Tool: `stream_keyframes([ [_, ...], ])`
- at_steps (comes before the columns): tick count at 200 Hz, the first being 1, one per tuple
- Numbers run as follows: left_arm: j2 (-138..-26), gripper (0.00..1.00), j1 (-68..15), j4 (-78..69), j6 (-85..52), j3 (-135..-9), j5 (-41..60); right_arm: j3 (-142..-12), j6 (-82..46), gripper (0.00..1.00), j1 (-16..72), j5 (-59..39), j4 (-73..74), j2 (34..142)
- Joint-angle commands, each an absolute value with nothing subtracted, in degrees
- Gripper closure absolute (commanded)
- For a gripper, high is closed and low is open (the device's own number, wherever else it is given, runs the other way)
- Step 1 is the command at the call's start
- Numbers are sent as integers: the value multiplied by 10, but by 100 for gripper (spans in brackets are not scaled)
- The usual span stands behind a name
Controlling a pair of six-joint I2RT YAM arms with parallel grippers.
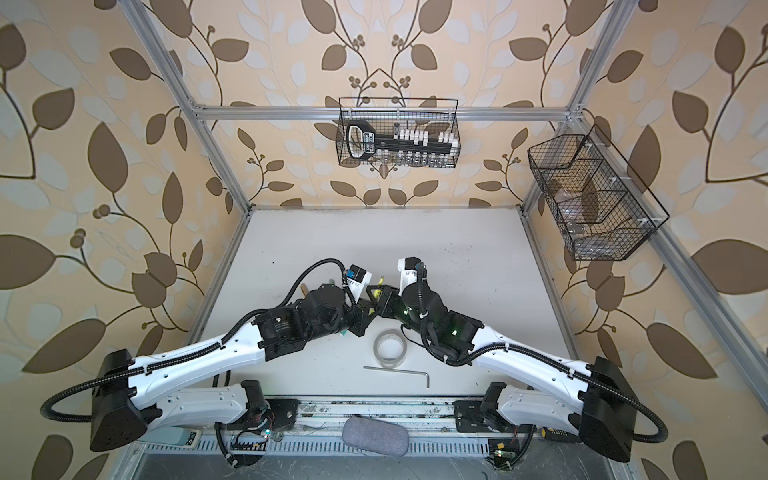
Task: Insert the pens into the pen caps
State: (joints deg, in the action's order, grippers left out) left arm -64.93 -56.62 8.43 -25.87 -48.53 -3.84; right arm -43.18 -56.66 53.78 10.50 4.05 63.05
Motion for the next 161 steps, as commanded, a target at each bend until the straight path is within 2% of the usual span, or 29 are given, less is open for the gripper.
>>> stream_keyframes([
  [1,-633,100,-565,47,-271,-477,-88,-427,-548,50,542,150,-32,577],
  [34,-618,100,-537,40,-301,-457,-96,-406,-534,48,490,185,-203,505],
  [79,-590,100,-520,46,-315,-443,-94,-350,-496,48,355,143,-361,444],
  [105,-580,100,-520,48,-314,-438,-100,-307,-481,44,324,123,-366,433],
  [161,-574,100,-520,53,-314,-438,-94,-255,-457,35,264,90,-309,502],
])
